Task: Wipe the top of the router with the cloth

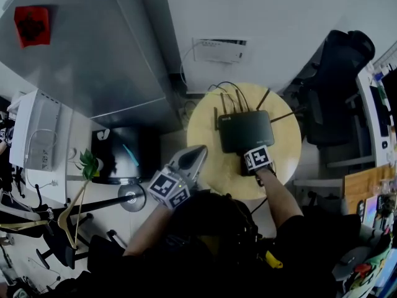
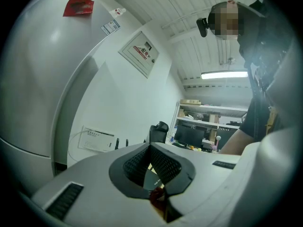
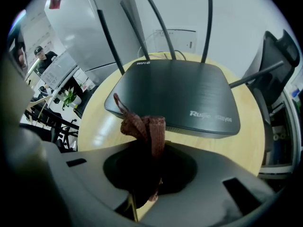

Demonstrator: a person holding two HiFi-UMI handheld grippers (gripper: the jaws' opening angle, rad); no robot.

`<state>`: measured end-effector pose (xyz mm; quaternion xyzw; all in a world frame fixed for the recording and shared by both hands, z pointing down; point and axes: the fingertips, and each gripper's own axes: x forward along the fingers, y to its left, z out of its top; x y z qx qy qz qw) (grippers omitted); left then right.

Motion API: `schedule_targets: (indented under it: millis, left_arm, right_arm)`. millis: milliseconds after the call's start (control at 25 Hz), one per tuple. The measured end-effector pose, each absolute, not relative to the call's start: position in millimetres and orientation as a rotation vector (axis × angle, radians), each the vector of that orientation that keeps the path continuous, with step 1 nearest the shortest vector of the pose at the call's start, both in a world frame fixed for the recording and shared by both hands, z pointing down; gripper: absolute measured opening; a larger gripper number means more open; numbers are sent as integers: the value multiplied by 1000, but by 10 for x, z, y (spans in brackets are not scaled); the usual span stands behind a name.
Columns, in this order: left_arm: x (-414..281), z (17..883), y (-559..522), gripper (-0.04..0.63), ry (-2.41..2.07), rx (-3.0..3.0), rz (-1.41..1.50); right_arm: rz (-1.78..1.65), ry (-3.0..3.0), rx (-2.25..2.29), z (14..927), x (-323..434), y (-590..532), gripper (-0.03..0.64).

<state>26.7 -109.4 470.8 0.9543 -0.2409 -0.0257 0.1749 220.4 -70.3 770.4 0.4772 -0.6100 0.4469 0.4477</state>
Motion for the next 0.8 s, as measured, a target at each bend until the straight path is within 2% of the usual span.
schedule_targets:
  millis: [800]
  left_arm:
    - [283, 4768, -1237, -8, -793, 2663, -75]
  right_arm:
    - [1184, -1476, 1285, 7778, 3229, -613, 64]
